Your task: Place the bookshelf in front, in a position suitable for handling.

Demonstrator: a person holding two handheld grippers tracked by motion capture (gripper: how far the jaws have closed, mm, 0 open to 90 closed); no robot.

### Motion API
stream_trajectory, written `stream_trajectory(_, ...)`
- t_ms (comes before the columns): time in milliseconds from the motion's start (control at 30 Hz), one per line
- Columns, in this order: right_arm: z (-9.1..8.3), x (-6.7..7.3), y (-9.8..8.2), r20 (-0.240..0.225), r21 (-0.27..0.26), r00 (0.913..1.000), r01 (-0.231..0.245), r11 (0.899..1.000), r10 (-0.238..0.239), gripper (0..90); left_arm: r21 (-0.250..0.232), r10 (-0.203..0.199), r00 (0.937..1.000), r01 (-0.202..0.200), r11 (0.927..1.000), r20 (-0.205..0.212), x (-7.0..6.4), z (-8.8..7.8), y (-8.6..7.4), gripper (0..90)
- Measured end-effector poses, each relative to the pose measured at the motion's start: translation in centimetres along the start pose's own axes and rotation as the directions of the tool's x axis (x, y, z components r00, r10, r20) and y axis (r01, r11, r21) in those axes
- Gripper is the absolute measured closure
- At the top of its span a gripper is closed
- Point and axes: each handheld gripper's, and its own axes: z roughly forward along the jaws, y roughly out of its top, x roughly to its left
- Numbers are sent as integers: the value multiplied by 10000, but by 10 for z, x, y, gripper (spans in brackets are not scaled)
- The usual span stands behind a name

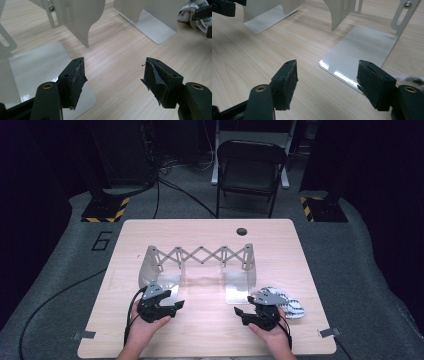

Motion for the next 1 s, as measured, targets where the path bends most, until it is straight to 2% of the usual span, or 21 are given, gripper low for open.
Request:
stream_trajectory(200, -4, -2, 0, 172, -120, 9999, -6, 9999, 8, 327, -272, -82, 9998, 76, 9996, -206, 3, -7, 2, 327)
stream_trajectory(233, -6, -3, 0, 253, -187, 9997, 73, 9998, -68, 331, -416, -131, 9993, 116, 9991, -353, 5, -9, 2, 326)
stream_trajectory(367, -11, -6, -1, 670, -288, 9977, -67, 9996, 87, 337, -616, -191, 9985, 160, 9980, -505, 10, -16, 4, 323)
stream_trajectory(533, -16, -11, -2, 1087, -381, 9938, -202, 9991, 242, 345, -900, -234, 9992, 203, 9957, -333, 12, -26, 5, 327)
stream_trajectory(567, -20, -14, -2, 1223, -352, 9916, -381, 9987, 421, 350, -1245, -267, 9996, 273, 9918, 70, 11, -33, 7, 327)
stream_trajectory(600, -20, -14, -2, 1223, -352, 9916, -381, 9987, 421, 350, -1245, -267, 9996, 273, 9918, 70, 11, -33, 7, 327)
stream_trajectory(633, -23, -15, -1, 1314, -446, 9901, -432, 9981, 487, 350, -1264, -14, 10000, 18, 9920, 32, 8, -39, 9, 329)
stream_trajectory(667, -24, -16, -1, 1314, -548, 9899, -462, 9974, 531, 351, -1264, -14, 10000, 18, 9920, 32, 8, -39, 9, 338)
stream_trajectory(700, -26, -16, -1, 1367, -505, 9891, -485, 9975, 550, 352, -1129, 248, 9997, -251, 9933, -36, 7, -43, 9, 351)
stream_trajectory(767, -28, -17, 0, 1446, -554, 9876, -539, 9970, 614, 355, -949, 315, 9995, -308, 9950, 62, 8, -45, 5, 386)
stream_trajectory(833, -28, -18, 0, 1470, -586, 9873, -516, 9969, 597, 356, -828, 277, 9996, -274, 9962, 26, 10, -46, 3, 403)
stream_trajectory(900, -30, -20, 1, 1532, -630, 9863, -526, 9966, 617, 361, -670, -34, 10000, 29, 9978, -70, 14, -47, -4, 430)
stream_trajectory(1000, -31, -22, 1, 1674, -697, 9838, -527, 9962, 638, 366, -569, -123, 9995, 106, 9983, -300, 17, -49, -7, 456)
